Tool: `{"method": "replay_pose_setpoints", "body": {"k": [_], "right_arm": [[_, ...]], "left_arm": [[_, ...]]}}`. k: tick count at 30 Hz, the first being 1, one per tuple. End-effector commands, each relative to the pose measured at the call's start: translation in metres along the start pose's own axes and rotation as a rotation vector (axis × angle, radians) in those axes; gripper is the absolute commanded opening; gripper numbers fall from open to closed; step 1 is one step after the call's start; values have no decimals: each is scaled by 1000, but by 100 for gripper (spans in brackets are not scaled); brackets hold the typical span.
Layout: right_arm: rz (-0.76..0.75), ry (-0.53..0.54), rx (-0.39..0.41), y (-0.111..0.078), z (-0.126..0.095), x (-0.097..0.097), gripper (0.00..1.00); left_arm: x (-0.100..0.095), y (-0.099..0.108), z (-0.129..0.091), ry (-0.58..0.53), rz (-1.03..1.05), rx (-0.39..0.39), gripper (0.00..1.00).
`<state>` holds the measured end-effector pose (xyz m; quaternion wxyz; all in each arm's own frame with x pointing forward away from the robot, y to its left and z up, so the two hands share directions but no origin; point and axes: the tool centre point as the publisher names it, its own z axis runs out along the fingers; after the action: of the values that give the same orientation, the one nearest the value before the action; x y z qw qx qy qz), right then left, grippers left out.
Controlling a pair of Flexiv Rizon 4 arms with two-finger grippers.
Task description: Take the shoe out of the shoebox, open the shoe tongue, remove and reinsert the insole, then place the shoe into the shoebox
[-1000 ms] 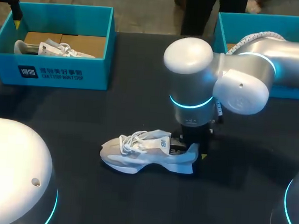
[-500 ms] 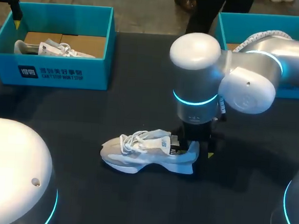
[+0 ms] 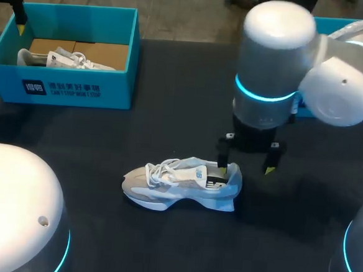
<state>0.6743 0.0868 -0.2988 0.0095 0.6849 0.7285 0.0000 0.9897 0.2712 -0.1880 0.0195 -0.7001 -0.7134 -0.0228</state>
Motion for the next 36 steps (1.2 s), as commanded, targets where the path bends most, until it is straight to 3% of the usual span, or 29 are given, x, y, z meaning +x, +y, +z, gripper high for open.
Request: {"method": "replay_pose_setpoints", "body": {"k": [1,9,14,15,30,33,36], "right_arm": [[-277,264,-41,-7,-20,-42,100],[-613,353,-29,1,-27,-52,100],[-847,433,-113,0,-31,-61,100],[-875,461,-100,1,-31,-66,100],[-854,450,-89,3,-27,-70,100],[-907,576,-182,6,-22,-78,100],[-1099,744,-340,10,-19,-83,100]], "left_arm": [[0,-1,-1,2,1,0,100],[0,-1,-1,2,1,0,100],[0,-1,-1,2,1,0,100],[0,-1,-1,2,1,0,100],[0,-1,-1,2,1,0,100],[0,-1,-1,2,1,0,100],[0,-1,-1,2,1,0,100]]}}
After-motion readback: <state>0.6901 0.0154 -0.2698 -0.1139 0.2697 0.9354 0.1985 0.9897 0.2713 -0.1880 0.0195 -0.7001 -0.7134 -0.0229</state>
